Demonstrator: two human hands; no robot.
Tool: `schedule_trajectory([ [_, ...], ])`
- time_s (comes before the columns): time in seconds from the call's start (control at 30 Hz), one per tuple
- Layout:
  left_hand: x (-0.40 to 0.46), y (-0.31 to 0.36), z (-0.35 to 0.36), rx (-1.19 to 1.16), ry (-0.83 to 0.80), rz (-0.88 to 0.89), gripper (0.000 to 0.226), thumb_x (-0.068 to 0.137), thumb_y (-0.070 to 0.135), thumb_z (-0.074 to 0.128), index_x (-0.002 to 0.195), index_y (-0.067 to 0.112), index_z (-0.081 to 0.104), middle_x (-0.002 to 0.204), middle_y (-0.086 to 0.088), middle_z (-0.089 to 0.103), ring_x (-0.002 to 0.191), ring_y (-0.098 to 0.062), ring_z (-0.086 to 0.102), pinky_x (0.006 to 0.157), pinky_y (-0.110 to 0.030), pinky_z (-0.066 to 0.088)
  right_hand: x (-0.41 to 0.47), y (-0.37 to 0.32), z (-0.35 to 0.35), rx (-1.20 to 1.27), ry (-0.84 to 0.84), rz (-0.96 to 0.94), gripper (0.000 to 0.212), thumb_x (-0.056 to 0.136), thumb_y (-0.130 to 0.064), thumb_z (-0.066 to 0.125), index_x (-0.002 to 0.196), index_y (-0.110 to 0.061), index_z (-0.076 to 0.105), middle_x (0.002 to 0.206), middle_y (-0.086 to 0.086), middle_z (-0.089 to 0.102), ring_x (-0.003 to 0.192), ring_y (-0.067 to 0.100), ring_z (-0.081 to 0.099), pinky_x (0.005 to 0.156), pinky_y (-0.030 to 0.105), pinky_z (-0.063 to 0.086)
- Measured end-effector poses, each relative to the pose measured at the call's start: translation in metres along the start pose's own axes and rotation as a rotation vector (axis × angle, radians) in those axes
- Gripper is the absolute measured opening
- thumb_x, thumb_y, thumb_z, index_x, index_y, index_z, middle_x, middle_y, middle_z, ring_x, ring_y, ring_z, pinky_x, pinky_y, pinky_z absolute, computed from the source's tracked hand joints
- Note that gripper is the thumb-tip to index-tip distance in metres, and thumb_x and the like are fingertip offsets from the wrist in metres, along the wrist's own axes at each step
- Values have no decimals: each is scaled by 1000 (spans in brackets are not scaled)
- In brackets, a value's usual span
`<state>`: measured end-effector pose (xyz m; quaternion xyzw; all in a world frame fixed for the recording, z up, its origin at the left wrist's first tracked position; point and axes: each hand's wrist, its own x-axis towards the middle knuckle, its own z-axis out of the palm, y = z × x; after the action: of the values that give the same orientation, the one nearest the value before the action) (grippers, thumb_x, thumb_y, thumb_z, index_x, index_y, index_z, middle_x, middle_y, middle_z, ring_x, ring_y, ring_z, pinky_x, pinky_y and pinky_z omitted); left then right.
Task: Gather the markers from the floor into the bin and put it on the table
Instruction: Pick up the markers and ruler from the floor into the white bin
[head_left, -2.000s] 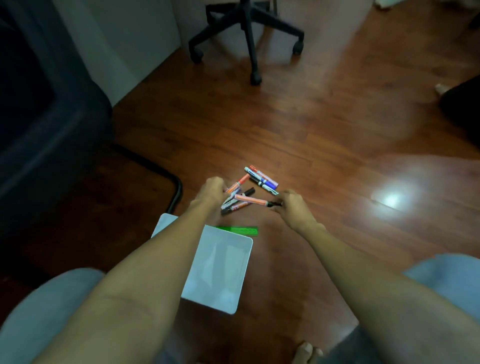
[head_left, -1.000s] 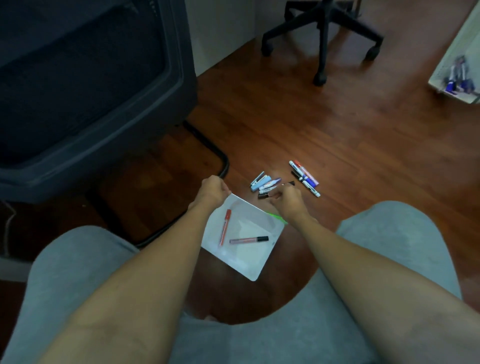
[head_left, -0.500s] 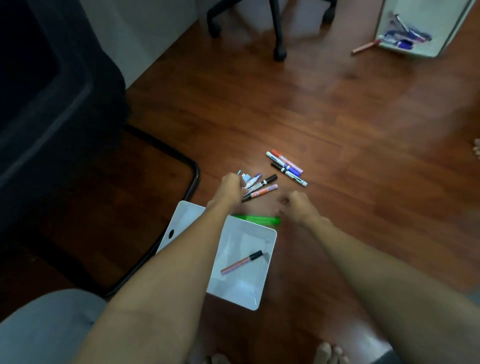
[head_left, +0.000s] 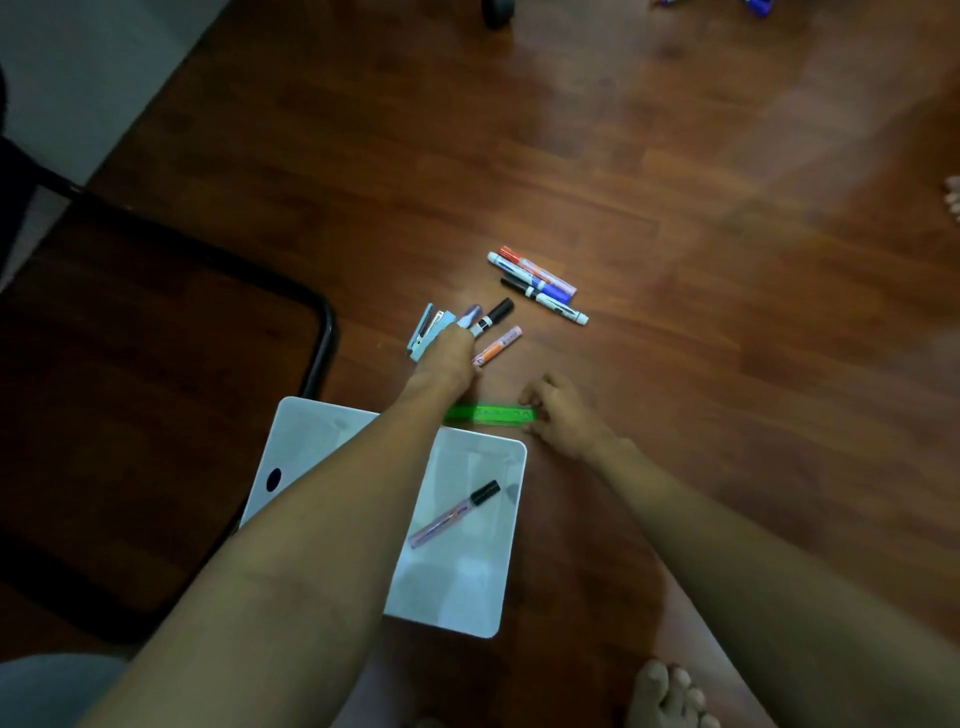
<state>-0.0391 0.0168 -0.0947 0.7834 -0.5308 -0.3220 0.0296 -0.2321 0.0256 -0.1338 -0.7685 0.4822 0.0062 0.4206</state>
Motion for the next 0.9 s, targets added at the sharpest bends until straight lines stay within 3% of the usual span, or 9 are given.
schedule_trajectory([
  [0.13,-1,9,3,11,-20,-19,51,86,16,73,133,4,59,118,-17,67,103,-32,66,83,-32,48,0,7,-4,35,-48,167,38,66,-4,83,99,-1,63,104,17,61,79,18,51,67,24,42],
  [0.23,-4,14,-5,-3,-9,-16,50,85,19,73,132,7,62,115,-20,69,105,-33,66,87,-33,50,-1,8,-16,65,-79,211,32,69,-7,83,96,-2,67,89,10,64,77,15,53,50,7,37],
  [0.37,-17,19,-34,-8,2,-23,36,85,16,68,121,8,70,105,-23,70,99,-38,67,84,-38,53,-4,-7,-45,103,-50,188,30,71,-7,82,98,-1,69,82,6,61,63,10,51,47,5,36],
  [0.5,-35,17,-68,-51,64,-68,18,80,19,75,93,7,76,99,-18,74,93,-34,71,81,-40,57,-7,-33,-85,89,-27,160,27,74,-2,78,98,5,68,71,5,59,52,1,52,46,10,37],
  [0.63,-66,14,-99,-83,121,-80,15,82,19,75,92,9,77,98,-18,75,92,-33,70,77,-37,54,-15,-62,-128,118,-77,122,28,76,-1,78,98,10,66,59,1,55,32,-8,46,40,3,34],
  [0.8,-115,3,-132,-125,173,-121,18,85,19,74,97,5,76,99,-19,74,93,-32,70,80,-37,56,-30,-111,-160,90,-166,56,15,76,-6,79,86,-1,69,62,5,58,51,6,52,40,4,36],
  [0.9,-148,-14,-140,-153,185,-185,11,82,19,75,89,11,72,96,-15,73,87,-30,70,78,-38,59,-33,-135,-162,92,-253,24,12,73,-7,81,79,-9,70,65,4,62,58,10,58,47,6,44],
])
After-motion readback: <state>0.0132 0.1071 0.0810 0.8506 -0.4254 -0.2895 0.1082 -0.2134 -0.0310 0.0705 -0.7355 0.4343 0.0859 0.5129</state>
